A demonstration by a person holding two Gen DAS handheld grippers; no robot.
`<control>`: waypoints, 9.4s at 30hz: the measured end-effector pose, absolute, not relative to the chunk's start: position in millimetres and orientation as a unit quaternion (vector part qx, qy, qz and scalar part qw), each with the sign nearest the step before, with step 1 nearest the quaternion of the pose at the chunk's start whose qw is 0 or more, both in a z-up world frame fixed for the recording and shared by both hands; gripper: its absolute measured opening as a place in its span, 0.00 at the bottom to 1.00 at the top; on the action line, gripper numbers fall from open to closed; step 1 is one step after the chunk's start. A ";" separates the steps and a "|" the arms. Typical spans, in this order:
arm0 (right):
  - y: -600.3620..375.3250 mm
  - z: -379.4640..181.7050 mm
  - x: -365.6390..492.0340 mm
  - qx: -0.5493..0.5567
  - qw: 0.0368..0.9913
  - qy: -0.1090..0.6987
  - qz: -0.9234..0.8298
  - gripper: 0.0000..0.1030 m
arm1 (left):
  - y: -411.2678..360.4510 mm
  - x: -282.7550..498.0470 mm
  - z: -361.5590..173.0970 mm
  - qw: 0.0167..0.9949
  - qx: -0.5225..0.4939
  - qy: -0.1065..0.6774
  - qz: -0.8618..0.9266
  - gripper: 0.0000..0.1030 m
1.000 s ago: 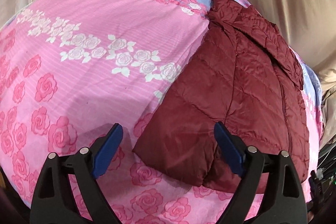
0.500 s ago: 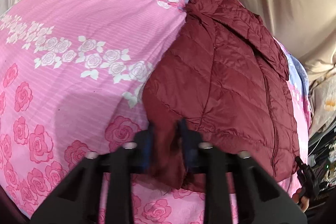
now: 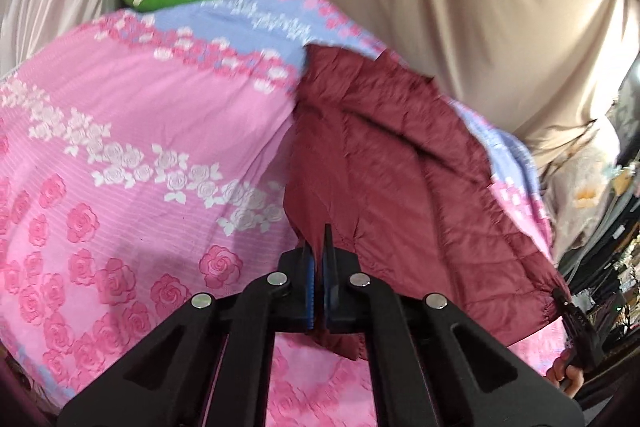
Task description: Fold large clothes
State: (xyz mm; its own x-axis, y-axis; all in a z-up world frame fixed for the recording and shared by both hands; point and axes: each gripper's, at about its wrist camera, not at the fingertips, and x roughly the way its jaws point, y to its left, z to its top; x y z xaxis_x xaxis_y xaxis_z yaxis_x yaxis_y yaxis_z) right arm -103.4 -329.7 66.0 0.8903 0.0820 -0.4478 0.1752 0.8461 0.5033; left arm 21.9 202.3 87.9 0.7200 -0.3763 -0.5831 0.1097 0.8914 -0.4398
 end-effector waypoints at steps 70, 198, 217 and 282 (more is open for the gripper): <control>-374.6 68.9 91.1 0.304 0.917 0.215 -0.144 0.33 | 165.9 230.1 65.5 0.940 -0.170 0.294 0.011 0.46; -151.7 50.8 249.4 0.174 0.865 0.458 0.107 0.07 | 167.0 174.0 11.8 0.863 -0.213 0.445 -0.113 0.38; -164.0 85.4 234.5 0.190 0.876 0.426 0.125 0.13 | 174.4 179.3 9.9 0.871 -0.190 0.445 -0.084 0.61; -240.3 35.9 252.9 0.311 0.743 0.533 0.260 0.05 | -70.7 148.6 143.3 0.857 -0.110 0.359 -0.352 0.08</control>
